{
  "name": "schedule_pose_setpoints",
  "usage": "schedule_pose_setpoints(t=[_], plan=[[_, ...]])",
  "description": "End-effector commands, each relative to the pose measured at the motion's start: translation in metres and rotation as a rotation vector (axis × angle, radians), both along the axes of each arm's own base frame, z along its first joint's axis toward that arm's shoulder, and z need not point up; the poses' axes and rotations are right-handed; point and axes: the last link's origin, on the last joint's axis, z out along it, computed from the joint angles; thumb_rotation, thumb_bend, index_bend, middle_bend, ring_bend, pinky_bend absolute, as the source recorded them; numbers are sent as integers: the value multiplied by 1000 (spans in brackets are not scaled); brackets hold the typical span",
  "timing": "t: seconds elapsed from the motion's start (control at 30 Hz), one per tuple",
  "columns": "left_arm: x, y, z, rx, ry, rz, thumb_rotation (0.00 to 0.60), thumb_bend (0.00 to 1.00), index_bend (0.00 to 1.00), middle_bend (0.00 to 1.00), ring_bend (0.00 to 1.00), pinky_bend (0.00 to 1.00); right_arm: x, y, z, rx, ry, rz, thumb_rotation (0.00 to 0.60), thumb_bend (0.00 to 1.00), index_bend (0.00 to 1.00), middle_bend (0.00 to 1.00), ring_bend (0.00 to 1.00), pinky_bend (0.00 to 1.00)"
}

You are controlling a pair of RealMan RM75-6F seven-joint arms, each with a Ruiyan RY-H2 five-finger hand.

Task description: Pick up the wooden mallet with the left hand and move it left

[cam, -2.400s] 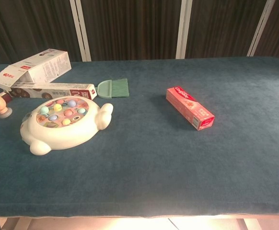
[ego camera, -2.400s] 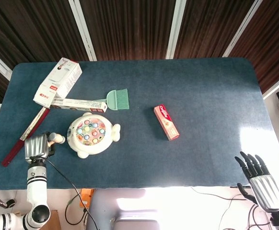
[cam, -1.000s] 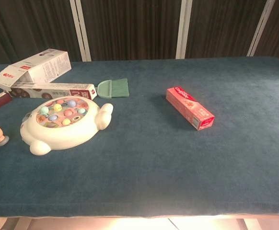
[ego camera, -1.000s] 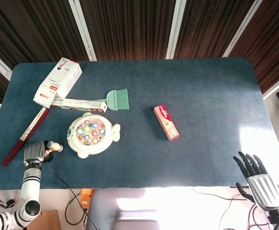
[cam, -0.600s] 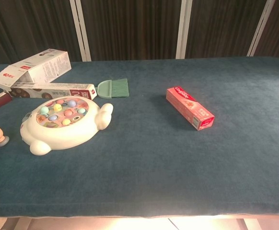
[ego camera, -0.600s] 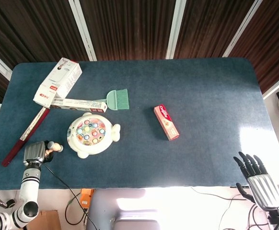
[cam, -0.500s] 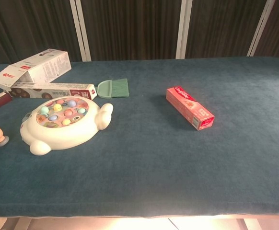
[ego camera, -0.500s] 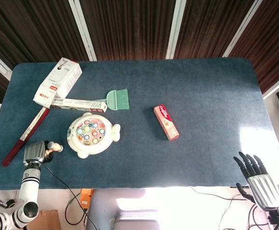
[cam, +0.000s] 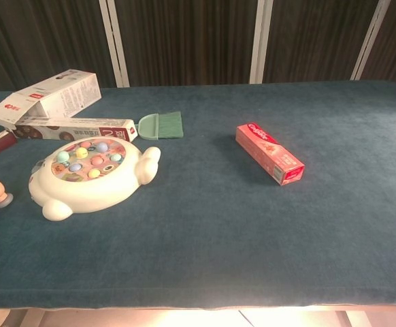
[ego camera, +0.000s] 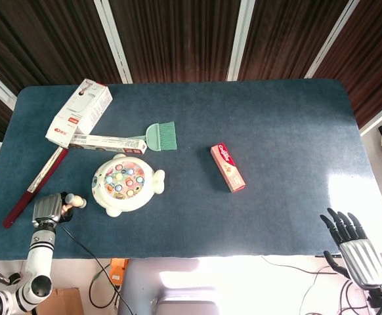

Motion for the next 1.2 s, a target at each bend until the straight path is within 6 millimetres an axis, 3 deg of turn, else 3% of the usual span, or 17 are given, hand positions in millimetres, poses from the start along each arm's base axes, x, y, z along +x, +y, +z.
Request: schedule_pose_setpoints(t=[0.03, 0.27, 0.7, 1.2], plan=[[0, 0, 0, 0, -2, -2, 600, 208, 479, 510, 410, 445, 0, 0, 0, -1, 0, 0, 600, 323, 0, 0, 0, 0], [0, 1, 1, 4, -15, -4, 600, 181, 398, 510, 399, 423, 0, 0, 1, -4, 0, 1, 600, 323, 0, 0, 0, 0], [3, 2, 3, 19, -31, -21, 600, 155, 369, 509, 393, 405, 0, 1, 1, -7, -1, 3, 600, 323, 0, 0, 0, 0], [6, -1, 11, 22, -60, -46, 600, 146, 289, 426, 349, 394, 0, 1, 0, -7, 0, 3, 600, 323, 0, 0, 0, 0]])
